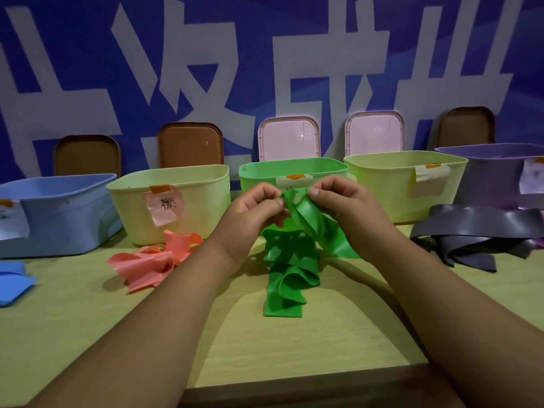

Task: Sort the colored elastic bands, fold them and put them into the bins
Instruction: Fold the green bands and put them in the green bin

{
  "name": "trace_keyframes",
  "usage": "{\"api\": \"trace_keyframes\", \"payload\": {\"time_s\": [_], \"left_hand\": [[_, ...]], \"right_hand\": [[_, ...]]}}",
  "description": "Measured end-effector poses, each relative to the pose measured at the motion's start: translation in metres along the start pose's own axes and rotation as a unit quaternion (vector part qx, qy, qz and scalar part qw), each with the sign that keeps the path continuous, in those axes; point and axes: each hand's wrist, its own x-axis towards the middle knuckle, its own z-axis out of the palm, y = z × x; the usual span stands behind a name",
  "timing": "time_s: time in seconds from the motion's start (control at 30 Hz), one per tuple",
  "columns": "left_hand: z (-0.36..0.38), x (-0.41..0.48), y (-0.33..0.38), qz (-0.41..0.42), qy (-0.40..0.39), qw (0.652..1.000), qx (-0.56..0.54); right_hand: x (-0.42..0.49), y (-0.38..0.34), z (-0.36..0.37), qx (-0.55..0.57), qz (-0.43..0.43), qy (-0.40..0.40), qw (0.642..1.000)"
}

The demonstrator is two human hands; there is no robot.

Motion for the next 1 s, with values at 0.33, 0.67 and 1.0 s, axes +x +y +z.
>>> {"api": "trace_keyframes", "payload": {"time_s": [0.33, 0.67, 1.0], "left_hand": [[0.005, -0.004, 0.010, -0.017, -0.022, 0.990, -0.141], [0.010, -0.008, 0.019, -0.011, 0.001, 0.984, -0.177], [0.009, -0.012, 0.024, -0.018, 0.017, 0.987, -0.159]], "right_hand": [[-0.003, -0.008, -0.001, 0.099, 0.021, -0.039, 0.994], [-0.012, -0.015, -0.003, 0.124, 0.030, -0.027, 0.991], [-0.015, -0.019, -0.001, 0.085, 0.067, -0.038, 0.993]]}}
